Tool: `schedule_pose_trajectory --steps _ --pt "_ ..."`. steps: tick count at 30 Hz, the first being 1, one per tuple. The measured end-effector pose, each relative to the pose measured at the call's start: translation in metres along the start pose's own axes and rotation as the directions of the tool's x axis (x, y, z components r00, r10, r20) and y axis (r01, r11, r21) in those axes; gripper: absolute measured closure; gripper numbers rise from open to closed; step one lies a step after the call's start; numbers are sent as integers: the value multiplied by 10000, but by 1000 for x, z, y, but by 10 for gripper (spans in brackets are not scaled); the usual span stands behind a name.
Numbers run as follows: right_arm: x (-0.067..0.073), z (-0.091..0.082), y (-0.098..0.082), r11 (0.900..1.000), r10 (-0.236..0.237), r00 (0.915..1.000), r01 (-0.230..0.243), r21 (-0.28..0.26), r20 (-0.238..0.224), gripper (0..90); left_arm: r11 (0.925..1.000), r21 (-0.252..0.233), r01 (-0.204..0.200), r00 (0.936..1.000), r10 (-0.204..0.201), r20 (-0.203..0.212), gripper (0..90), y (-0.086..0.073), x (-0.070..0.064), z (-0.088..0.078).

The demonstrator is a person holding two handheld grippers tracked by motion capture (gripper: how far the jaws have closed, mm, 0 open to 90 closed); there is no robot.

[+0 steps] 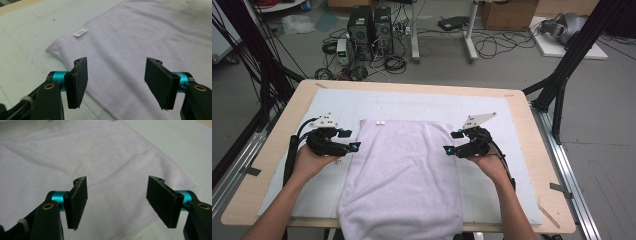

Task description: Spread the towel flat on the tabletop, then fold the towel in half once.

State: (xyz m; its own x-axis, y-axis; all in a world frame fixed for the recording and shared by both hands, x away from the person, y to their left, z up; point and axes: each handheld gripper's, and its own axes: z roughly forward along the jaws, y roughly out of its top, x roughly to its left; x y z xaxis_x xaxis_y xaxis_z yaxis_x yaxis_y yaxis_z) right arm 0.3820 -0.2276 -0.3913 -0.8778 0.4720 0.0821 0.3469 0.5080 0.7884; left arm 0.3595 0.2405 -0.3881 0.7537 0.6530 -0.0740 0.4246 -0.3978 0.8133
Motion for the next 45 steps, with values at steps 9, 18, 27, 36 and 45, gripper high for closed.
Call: schedule_pose_trajectory --steps 9,18,27,36,45 --pt "-6 9 10 9997 -128 9999 128 206 -19 315 9997 -84 223 9997 -224 -57 363 2 7 3" --pt "-17 1 21 9999 -76 9997 74 80 211 318 9998 -82 -174 9995 171 -278 376 28 15 7" --pt "-41 0 20 9992 401 9977 -399 -43 538 327 9991 64 -415 9991 416 -116 413 40 31 22" --pt "-57 13 11 9977 645 9950 -658 141 765 359 9984 563 -22 9989 48 -463 491 28 52 45" --pt "-69 33 -1 9907 1006 9892 -1095 808 1067 416 9883 1261 855 9915 -719 -1084 537 14 63 75"
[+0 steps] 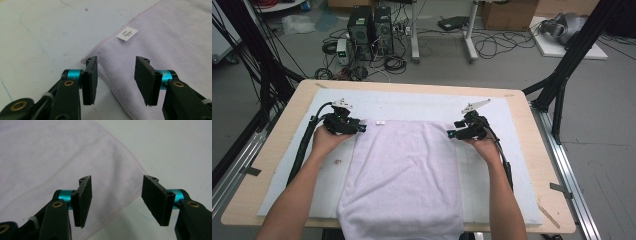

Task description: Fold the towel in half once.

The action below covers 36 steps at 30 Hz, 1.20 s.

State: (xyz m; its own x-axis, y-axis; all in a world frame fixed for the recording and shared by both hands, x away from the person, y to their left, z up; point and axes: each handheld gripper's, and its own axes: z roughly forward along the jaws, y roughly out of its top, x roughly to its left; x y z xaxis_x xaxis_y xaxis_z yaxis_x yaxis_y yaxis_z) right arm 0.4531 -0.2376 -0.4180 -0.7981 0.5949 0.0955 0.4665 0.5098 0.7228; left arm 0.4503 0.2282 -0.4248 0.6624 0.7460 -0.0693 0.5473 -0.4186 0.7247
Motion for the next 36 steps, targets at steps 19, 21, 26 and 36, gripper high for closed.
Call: schedule_pose_trajectory --steps 19,21,26,36 --pt "-1 20 -12 9984 497 9982 -506 242 336 850 9988 402 281 9994 -274 -193 855 -2 -3 9" --pt "0 17 -11 9986 475 9984 -482 238 294 855 9995 181 253 9996 -251 -128 855 -1 -2 4" --pt "2 -2 -6 9985 404 9991 -398 -367 153 858 9985 -527 151 9999 -148 56 854 5 -3 -14" --pt "19 -52 0 9933 -156 9996 127 -1147 -245 861 9855 -1264 -1129 9933 1153 121 852 13 -23 -61"
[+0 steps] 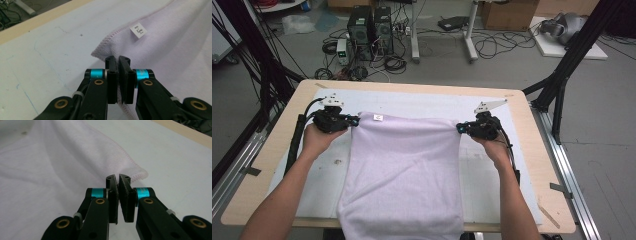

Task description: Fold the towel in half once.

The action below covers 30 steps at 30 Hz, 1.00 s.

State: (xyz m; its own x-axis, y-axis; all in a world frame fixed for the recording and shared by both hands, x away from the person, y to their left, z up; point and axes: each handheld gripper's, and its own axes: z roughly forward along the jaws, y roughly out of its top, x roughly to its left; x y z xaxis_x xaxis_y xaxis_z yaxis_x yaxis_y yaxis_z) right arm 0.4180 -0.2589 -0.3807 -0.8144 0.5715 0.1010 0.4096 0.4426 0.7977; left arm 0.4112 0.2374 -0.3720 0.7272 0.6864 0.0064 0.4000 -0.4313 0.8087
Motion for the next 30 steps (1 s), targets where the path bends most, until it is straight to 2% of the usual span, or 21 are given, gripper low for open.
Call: schedule_pose_trajectory --steps 3,6,8,10,14,18,21,25,28,30 --pt "14 -12 1 9992 -406 9989 406 -24 -253 862 9990 -432 -106 9999 108 42 852 -3 -11 -16" --pt "29 -26 -5 9982 -588 9972 583 -107 -472 861 9975 -650 -280 9996 286 86 851 -14 -28 -29" --pt "39 -35 -11 9977 -660 9959 649 -202 -626 861 9975 -513 -493 9988 492 -37 850 -26 -41 -36" --pt "52 -42 -20 9967 -782 9940 762 -291 -766 861 9966 -560 -607 9980 617 152 850 -40 -53 -42" --pt "75 -46 -44 9960 -888 9909 890 -19 -1016 861 9960 -541 -710 9960 737 504 848 -70 -77 -53" --pt "88 -46 -66 9965 -787 9895 815 182 -1216 859 9957 -396 -836 9928 866 825 810 -90 -93 -59" --pt "94 -48 -79 9979 -616 9852 638 86 -1597 832 9961 -189 -866 9929 878 798 693 -98 -96 -65" --pt "92 -53 -76 9993 -378 9872 382 -5 -1549 698 9988 -67 -479 9955 483 815 517 -94 -87 -66" --pt "89 -50 -70 9992 -408 9906 411 -7 -1304 620 9993 -37 -364 9948 366 954 465 -87 -83 -57" --pt "87 -41 -68 9987 -440 9910 468 188 -1266 576 9995 116 -297 9937 283 1082 439 -84 -81 -48"
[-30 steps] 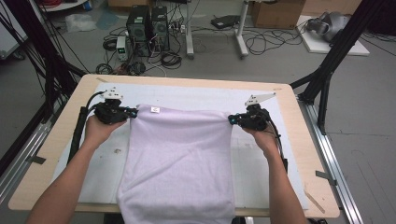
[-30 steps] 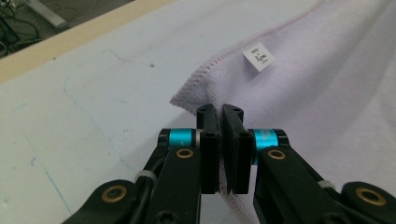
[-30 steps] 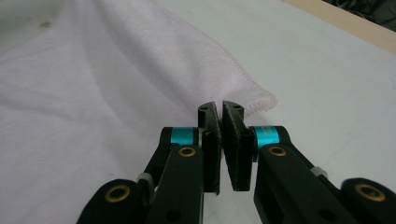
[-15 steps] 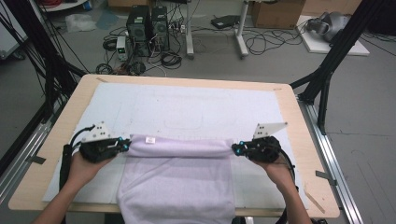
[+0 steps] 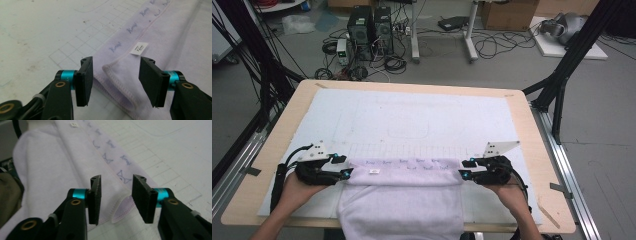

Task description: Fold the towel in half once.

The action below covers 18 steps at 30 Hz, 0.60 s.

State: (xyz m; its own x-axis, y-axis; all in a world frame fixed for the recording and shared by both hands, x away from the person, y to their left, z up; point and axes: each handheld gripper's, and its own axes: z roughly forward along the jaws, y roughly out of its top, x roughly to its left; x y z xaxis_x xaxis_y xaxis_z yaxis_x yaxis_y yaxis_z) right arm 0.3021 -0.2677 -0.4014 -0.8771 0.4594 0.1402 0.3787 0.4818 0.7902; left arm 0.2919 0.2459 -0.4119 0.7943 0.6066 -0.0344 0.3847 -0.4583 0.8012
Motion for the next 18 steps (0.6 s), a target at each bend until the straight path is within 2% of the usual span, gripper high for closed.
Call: schedule_pose_trajectory --steps 2,6,7,9,12,14,18 --pt "-3 12 0 9992 148 9998 -144 360 -92 547 9997 243 -15 9997 9 243 436 2 2 11" --pt "-5 26 -6 9967 231 9995 -213 779 -214 538 9976 563 -396 9963 351 783 639 1 -1 21" --pt "-5 30 -8 9952 206 9996 -187 965 -186 573 9972 580 -465 9957 416 830 731 1 -2 22" --pt "-6 32 -10 9940 246 9994 -217 1069 -255 662 9962 629 -603 9948 548 863 800 0 -4 22" --pt "-3 32 -10 9912 63 9995 -22 1320 -310 811 9969 471 -629 9954 592 757 839 0 -5 16" --pt "0 29 -8 9937 -118 9996 147 1110 -268 849 9975 315 -636 9959 614 669 840 1 -4 10" --pt "8 17 -4 9982 -325 9991 339 492 -271 862 9982 -48 -597 9968 599 523 843 5 -5 -7"
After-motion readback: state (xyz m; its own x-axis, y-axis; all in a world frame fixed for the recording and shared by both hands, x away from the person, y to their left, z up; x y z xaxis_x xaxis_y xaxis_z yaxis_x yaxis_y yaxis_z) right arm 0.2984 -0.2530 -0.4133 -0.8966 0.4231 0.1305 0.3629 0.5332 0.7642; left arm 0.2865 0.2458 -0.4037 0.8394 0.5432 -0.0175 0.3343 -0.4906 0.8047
